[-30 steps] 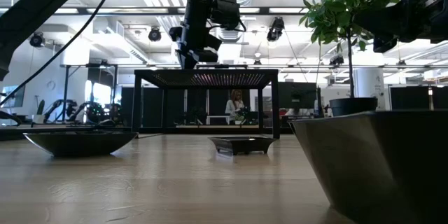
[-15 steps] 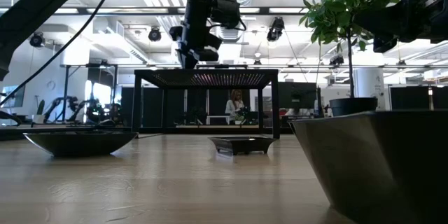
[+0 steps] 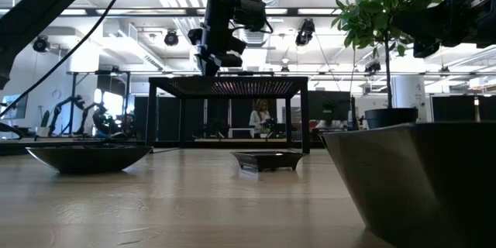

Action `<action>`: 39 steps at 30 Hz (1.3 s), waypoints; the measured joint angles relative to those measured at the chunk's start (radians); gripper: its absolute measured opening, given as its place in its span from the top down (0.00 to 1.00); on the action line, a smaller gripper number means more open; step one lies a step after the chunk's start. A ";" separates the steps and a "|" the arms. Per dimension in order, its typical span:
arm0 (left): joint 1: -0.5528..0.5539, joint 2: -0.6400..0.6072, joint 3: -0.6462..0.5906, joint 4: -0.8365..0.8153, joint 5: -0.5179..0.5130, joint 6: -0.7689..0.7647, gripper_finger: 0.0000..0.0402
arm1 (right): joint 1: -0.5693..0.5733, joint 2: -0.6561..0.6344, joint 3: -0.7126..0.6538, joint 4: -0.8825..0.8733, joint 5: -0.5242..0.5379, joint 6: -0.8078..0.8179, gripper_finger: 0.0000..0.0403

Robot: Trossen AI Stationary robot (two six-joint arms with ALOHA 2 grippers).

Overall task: Pick & Place Mini shaped plates
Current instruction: Put the leaf shaped plate on the shelf, then put the distorted square plate on the shelf

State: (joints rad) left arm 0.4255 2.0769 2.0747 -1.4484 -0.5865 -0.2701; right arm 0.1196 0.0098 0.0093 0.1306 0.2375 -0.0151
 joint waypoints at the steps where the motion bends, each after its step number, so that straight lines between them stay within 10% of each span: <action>1: 0.000 0.000 0.000 -0.002 0.000 0.001 0.94 | 0.000 0.000 0.000 0.000 0.000 0.000 0.98; 39: -0.070 -0.076 0.225 -0.018 -0.089 0.072 0.84 | 0.000 0.000 0.000 -0.023 0.000 0.032 0.98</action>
State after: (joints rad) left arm 0.3557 2.0005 2.2996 -1.4661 -0.6751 -0.1986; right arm 0.1196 0.0101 0.0093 0.1078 0.2379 0.0165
